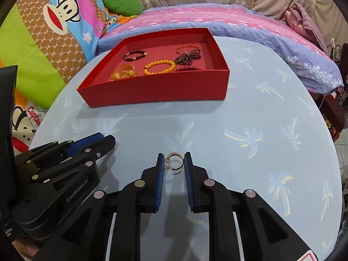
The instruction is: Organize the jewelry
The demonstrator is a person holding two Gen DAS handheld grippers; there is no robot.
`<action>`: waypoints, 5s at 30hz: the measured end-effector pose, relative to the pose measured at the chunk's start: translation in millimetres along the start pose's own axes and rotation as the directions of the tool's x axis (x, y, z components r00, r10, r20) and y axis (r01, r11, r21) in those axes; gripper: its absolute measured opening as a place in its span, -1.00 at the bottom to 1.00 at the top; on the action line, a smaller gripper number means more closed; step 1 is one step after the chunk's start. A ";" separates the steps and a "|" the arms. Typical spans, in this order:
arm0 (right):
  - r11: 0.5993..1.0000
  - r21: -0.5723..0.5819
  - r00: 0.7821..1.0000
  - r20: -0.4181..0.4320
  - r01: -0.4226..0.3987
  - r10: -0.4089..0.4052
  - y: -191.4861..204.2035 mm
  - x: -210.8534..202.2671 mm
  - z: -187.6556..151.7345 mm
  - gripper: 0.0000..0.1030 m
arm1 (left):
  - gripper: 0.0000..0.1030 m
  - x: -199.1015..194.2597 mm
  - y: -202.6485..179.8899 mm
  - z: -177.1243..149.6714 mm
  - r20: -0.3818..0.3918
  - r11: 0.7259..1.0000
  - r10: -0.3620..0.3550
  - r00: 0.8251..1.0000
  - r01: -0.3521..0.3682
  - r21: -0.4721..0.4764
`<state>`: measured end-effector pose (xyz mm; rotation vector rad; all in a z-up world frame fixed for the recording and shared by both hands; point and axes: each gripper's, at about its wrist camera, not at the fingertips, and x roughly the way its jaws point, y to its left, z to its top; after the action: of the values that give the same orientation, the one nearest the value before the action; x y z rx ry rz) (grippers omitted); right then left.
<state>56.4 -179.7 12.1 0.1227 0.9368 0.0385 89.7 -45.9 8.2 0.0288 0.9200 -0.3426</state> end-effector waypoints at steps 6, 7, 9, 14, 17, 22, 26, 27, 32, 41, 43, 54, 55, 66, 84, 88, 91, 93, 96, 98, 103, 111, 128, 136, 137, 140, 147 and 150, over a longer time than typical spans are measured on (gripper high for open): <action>1.000 -0.024 0.999 0.034 -0.017 0.017 11.9 -7.9 14.2 -0.67 | -0.68 -13.1 6.9 12.7 0.016 0.999 -0.042 0.999 0.043 -0.027; 0.999 -0.032 0.999 0.044 -0.019 0.021 14.8 -9.9 18.6 -0.67 | -0.68 -14.6 8.2 15.2 0.017 0.999 -0.046 0.999 0.046 -0.029; 0.999 -0.040 0.998 0.059 -0.029 0.031 18.3 -12.8 27.3 -0.67 | -0.68 -18.1 10.2 20.9 0.026 0.998 -0.049 0.998 0.050 -0.031; 0.997 -0.042 0.994 0.084 -0.065 0.068 21.0 -14.7 54.5 -0.67 | -0.68 -24.6 17.2 43.7 0.051 0.998 -0.058 0.997 0.060 -0.025; 0.997 -0.046 0.992 0.104 -0.070 0.074 20.8 -12.4 75.9 -0.67 | -0.68 -25.9 20.7 64.3 0.078 0.999 -0.050 0.996 0.052 -0.015; 0.997 -0.046 0.990 0.126 -0.059 0.065 17.8 1.6 115.1 -0.67 | -0.68 -18.2 22.3 102.6 0.118 1.000 -0.024 0.993 0.023 0.016; 0.998 -0.039 0.990 0.126 -0.057 0.061 13.5 20.9 149.7 -0.67 | -0.68 -0.2 25.4 133.5 0.126 1.000 -0.011 0.992 0.008 0.028; 0.998 -0.040 0.991 0.124 -0.054 0.058 13.5 25.5 155.8 -0.67 | -0.68 4.6 26.4 139.3 0.124 1.000 -0.012 0.992 0.008 0.028; 0.998 -0.055 0.993 0.112 -0.031 0.037 14.1 54.4 187.0 -0.67 | -0.68 33.9 32.9 166.2 0.109 1.000 0.004 0.994 -0.006 0.018; 0.999 -0.045 0.997 0.066 -0.027 0.030 7.9 102.0 217.3 -0.67 | -0.67 79.7 42.8 197.3 0.053 0.999 0.041 0.998 -0.041 -0.005; 0.999 -0.040 0.998 0.054 -0.028 0.030 5.4 108.9 219.9 -0.66 | -0.67 86.3 43.6 200.3 0.046 0.999 0.045 0.998 -0.045 -0.001; 0.999 -0.044 0.999 0.015 -0.028 0.029 6.5 125.4 221.1 -0.65 | -0.67 103.7 49.4 202.7 0.020 0.999 0.049 0.999 -0.048 -0.010; 0.999 -0.044 1.000 0.016 -0.025 0.026 6.7 125.3 221.1 -0.65 | -0.66 103.6 49.5 202.6 0.020 0.999 0.050 0.999 -0.050 -0.011; 0.999 -0.043 1.000 0.018 -0.006 0.007 6.0 123.7 220.7 -0.59 | -0.46 103.6 50.2 202.9 0.028 0.997 0.072 0.997 -0.071 -0.011; 1.000 -0.027 0.997 0.083 0.010 -0.008 5.8 67.4 186.6 -0.54 | -0.31 47.1 24.8 173.5 0.106 0.989 0.144 0.984 -0.147 0.022; 0.999 -0.028 0.995 0.094 0.032 -0.030 5.5 53.2 174.2 -0.41 | -0.31 33.8 19.6 161.7 0.108 0.988 0.148 0.983 -0.150 0.017; 0.999 -0.018 0.995 0.097 0.034 -0.032 3.9 43.7 163.8 -0.33 | -0.30 25.1 16.7 152.5 0.108 0.989 0.146 0.983 -0.148 0.013; 0.999 -0.014 0.994 0.103 0.041 -0.039 1.9 37.5 157.1 -0.27 | -0.23 19.1 14.5 146.5 0.111 0.988 0.151 0.982 -0.153 0.012; 0.999 -0.009 0.993 0.107 0.051 -0.050 -1.0 29.5 147.7 -0.19 | -0.11 11.1 12.2 137.2 0.114 0.987 0.157 0.981 -0.159 0.006; 0.999 -0.007 0.993 0.107 0.051 -0.050 -1.5 25.9 143.0 -0.14 | -0.08 7.2 11.2 132.3 0.115 0.988 0.156 0.981 -0.157 0.005; 0.998 -0.011 0.992 0.110 0.064 -0.063 0.0 17.9 131.8 -0.13 | -0.06 -0.2 9.2 121.0 0.112 0.987 0.157 0.981 -0.158 -0.001; 0.997 0.005 0.990 0.116 0.080 -0.080 -0.5 7.8 117.7 0.00 | 0.20 -10.0 13.5 104.4 0.113 0.985 0.172 0.979 -0.170 -0.030; 0.989 0.034 0.974 0.173 0.141 -0.145 -4.0 -19.3 97.4 0.62 | 0.67 -28.4 26.0 81.0 0.120 0.975 0.217 0.969 -0.210 -0.068; 0.987 0.039 0.975 0.155 0.154 -0.159 -5.3 -16.6 95.8 0.63 | 0.71 -24.5 26.4 76.0 0.107 0.976 0.212 0.971 -0.205 -0.069; 0.987 0.042 0.975 0.155 0.155 -0.159 -5.7 -16.3 95.5 0.63 | 0.71 -24.5 26.7 75.8 0.107 0.976 0.211 0.972 -0.204 -0.071; 0.986 0.057 0.976 0.142 0.156 -0.163 -7.5 -14.1 94.9 0.64 | 0.72 -24.1 27.4 75.1 0.106 0.976 0.210 0.972 -0.203 -0.073; 0.984 0.071 0.976 0.133 0.163 -0.171 -8.6 -10.6 92.3 0.69 | 0.72 -21.3 28.5 74.3 0.098 0.977 0.208 0.973 -0.201 -0.076; 0.983 0.081 0.976 0.136 0.163 -0.173 -9.9 -10.7 91.1 0.77 | 0.72 -20.1 30.5 73.1 0.095 0.977 0.204 0.974 -0.196 -0.082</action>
<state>123.2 -198.6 72.9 0.1084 0.8029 -0.1574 144.4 -23.9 64.8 0.0370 0.8191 -0.1220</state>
